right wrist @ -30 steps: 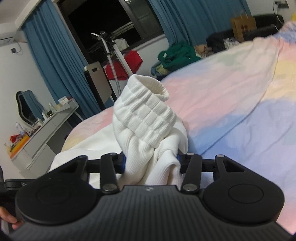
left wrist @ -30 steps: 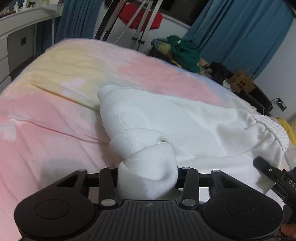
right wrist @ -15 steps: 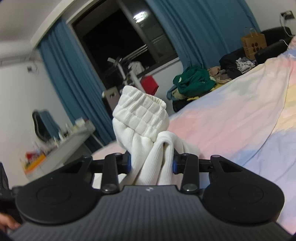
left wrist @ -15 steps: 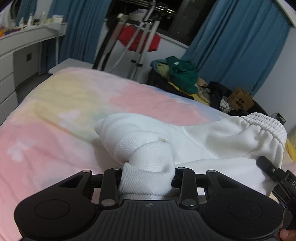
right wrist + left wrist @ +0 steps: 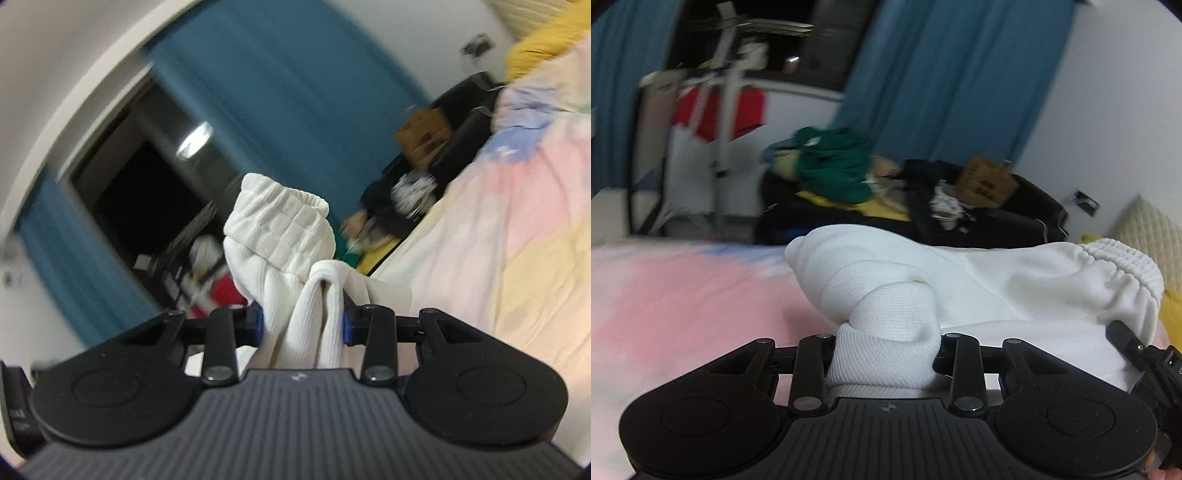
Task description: Fold clothes
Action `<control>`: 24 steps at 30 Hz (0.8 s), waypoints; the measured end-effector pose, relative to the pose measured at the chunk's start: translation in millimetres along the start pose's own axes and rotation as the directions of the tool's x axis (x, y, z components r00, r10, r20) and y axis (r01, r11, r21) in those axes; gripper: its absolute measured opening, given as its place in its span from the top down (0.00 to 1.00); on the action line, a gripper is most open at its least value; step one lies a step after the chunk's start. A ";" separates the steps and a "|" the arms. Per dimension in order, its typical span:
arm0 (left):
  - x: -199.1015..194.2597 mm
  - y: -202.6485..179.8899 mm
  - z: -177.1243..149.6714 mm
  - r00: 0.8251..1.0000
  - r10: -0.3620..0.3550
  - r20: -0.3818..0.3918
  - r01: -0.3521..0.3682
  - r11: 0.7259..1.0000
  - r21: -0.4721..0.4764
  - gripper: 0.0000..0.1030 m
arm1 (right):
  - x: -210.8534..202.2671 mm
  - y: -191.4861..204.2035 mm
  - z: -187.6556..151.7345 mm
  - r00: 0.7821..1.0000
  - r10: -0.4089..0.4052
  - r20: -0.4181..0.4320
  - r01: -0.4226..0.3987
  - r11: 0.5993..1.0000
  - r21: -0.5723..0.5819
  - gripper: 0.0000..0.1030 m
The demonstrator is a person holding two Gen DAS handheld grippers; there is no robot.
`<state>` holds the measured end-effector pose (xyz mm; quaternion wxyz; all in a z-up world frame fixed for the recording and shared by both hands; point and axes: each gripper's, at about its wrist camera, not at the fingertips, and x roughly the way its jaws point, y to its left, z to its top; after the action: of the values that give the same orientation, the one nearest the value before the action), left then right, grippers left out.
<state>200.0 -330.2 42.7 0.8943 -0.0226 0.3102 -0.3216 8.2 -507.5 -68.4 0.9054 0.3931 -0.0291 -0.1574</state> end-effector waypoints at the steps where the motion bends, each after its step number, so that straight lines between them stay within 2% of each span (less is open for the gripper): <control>1: 19.2 -12.1 0.5 1.000 -0.005 -0.001 0.005 1.000 0.025 0.66 | 5.4 -16.1 0.5 1.000 -0.020 0.019 0.019 0.999 0.027 0.62; 4: 81.8 -41.7 -9.2 0.999 -0.006 -0.040 0.010 0.992 0.123 0.66 | 22.4 -62.5 -3.0 0.995 -0.095 0.013 0.093 0.991 0.094 0.62; 8: 141.1 -56.5 -38.8 0.990 0.050 -0.132 -0.019 0.975 0.223 0.66 | 43.0 -110.6 -26.4 0.980 -0.188 -0.065 0.195 0.973 0.125 0.62; 11: 158.4 -46.8 -47.6 0.988 0.057 -0.143 -0.025 0.976 0.218 0.63 | 45.7 -117.7 -43.0 0.979 -0.184 -0.087 0.189 0.980 0.057 0.61; 14: 138.3 -38.7 -47.3 0.988 0.064 -0.144 -0.031 0.976 0.216 0.58 | 45.7 -109.1 -50.5 0.972 -0.208 -0.107 0.208 0.978 -0.008 0.59; 16: 122.4 -33.5 -46.6 0.987 0.068 -0.143 -0.036 0.976 0.215 0.51 | 43.8 -109.0 -49.6 0.968 -0.223 -0.115 0.224 0.975 0.000 0.58; 20: 90.5 -23.0 -45.0 0.987 0.077 -0.143 -0.046 0.976 0.213 0.42 | 32.9 -109.6 -42.7 0.950 -0.266 -0.160 0.286 0.951 0.117 0.53; 22: 74.6 -17.8 -44.3 0.986 0.082 -0.142 -0.050 0.976 0.212 0.31 | 17.8 -108.2 -44.7 0.938 -0.291 -0.191 0.327 0.923 0.202 0.53; 24: 58.7 -12.6 -43.5 0.986 0.086 -0.142 -0.055 0.976 0.211 0.29 | -1.9 -95.9 -45.6 0.924 -0.334 -0.185 0.367 0.909 0.196 0.53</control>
<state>203.4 -367.9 -21.1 0.8768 0.1057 0.3423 -0.3208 -10.7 -536.4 -168.9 0.8111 0.5031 0.0912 -0.2839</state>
